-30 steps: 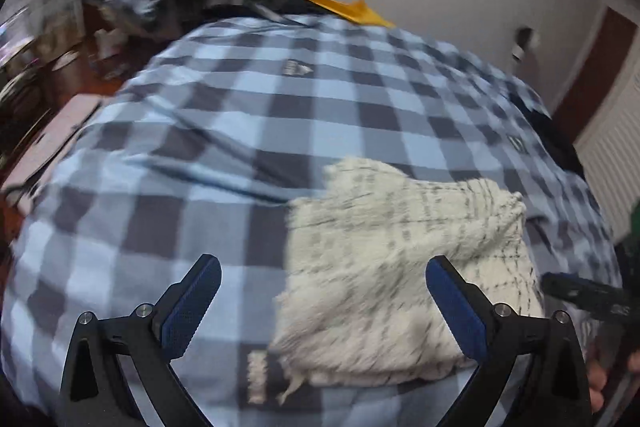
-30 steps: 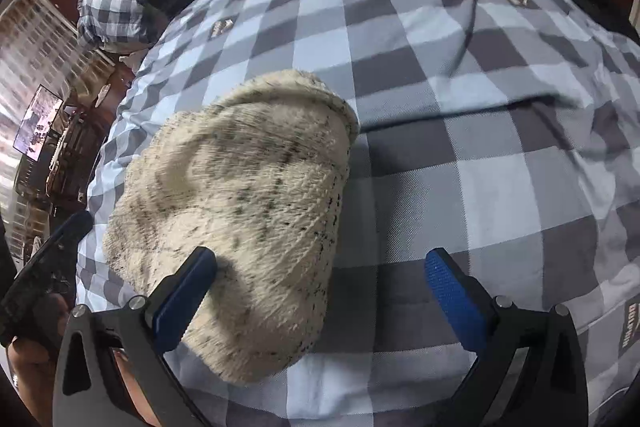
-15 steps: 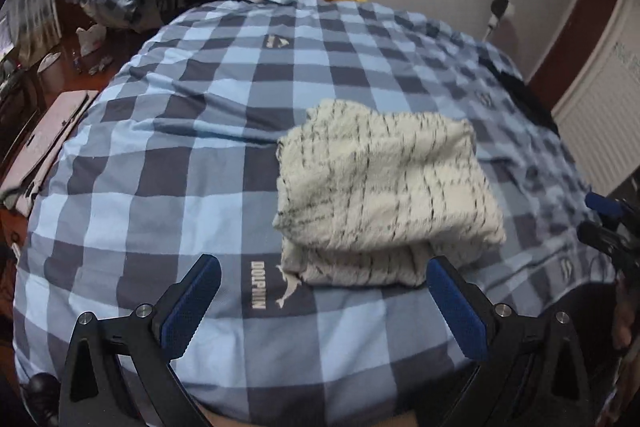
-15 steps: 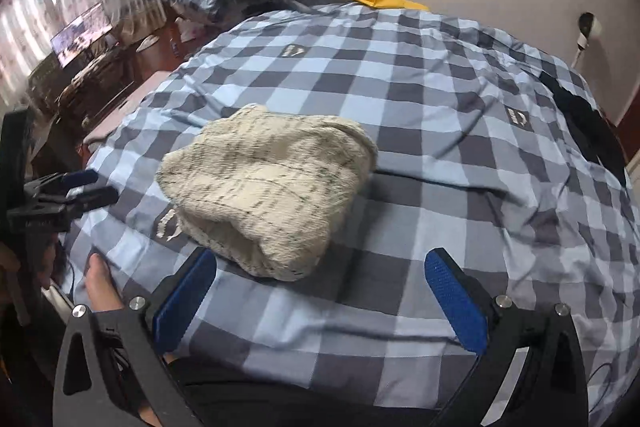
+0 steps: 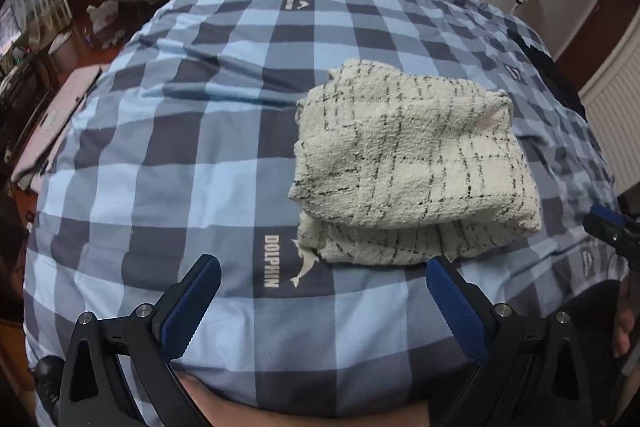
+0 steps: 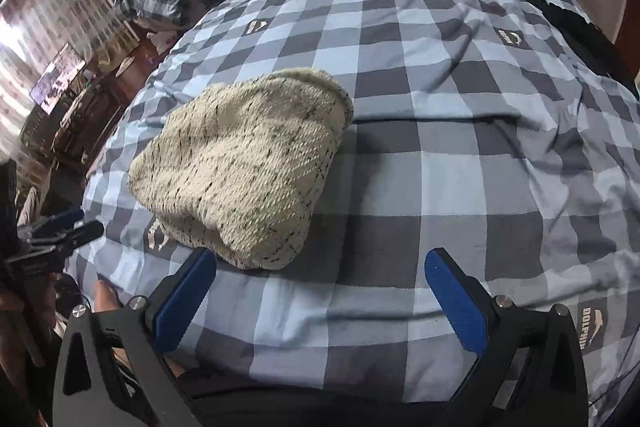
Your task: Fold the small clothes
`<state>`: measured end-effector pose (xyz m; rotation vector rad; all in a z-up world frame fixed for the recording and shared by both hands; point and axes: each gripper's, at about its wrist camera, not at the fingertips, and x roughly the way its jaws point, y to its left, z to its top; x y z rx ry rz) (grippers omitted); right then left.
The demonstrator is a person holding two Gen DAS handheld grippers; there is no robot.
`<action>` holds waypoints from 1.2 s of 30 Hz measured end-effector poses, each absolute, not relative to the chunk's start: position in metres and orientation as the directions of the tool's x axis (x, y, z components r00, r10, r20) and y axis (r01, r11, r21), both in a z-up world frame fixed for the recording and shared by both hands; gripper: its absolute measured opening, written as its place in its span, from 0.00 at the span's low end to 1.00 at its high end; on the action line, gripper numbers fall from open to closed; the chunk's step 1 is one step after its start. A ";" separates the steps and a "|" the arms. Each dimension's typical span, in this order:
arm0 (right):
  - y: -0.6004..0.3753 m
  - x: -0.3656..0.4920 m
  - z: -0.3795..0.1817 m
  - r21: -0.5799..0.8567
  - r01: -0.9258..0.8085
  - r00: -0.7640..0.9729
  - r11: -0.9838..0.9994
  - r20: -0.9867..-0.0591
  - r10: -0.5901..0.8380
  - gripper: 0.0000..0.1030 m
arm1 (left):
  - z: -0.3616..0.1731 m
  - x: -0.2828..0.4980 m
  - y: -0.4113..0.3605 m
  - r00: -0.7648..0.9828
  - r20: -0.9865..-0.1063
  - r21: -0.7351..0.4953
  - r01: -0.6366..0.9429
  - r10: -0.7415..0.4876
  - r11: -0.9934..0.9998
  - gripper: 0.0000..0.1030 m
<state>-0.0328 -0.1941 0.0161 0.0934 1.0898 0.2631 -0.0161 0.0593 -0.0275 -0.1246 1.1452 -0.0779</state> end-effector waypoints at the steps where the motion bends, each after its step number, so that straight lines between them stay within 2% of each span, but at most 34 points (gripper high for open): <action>1: -0.193 -0.032 0.015 0.199 -0.166 0.435 0.966 -0.864 0.253 0.99 | -0.029 -0.015 0.061 0.406 -0.907 -0.131 -0.015 -0.114 0.991 1.00; 12: -0.179 -0.029 0.018 0.153 -0.215 0.450 0.965 -0.861 0.237 0.99 | -0.031 -0.010 0.057 0.396 -0.914 -0.102 -0.003 -0.092 0.995 1.00; 18: -0.180 -0.007 0.012 0.265 -0.222 0.415 0.938 -0.845 0.337 0.99 | -0.036 0.002 0.052 0.383 -0.919 -0.093 0.028 -0.097 0.995 1.00; 23: -0.189 0.026 -0.009 0.429 -0.150 0.325 0.891 -0.830 0.454 0.99 | -0.045 0.033 0.060 0.361 -0.910 -0.210 0.025 -0.205 0.977 1.00; 29: -0.198 0.065 -0.051 0.591 -0.005 0.164 0.807 -0.795 0.584 0.99 | -0.074 0.065 0.085 0.258 -0.871 -0.444 -0.047 -0.418 0.895 1.00; 33: -0.197 0.080 -0.078 0.630 0.086 0.080 0.772 -0.777 0.625 0.99 | -0.105 0.085 0.083 0.166 -0.845 -0.525 -0.072 -0.509 0.848 1.00; 36: -0.193 0.086 -0.091 0.693 0.125 0.029 0.710 -0.718 0.695 0.99 | -0.140 0.097 0.083 0.078 -0.811 -0.584 -0.151 -0.579 0.798 1.00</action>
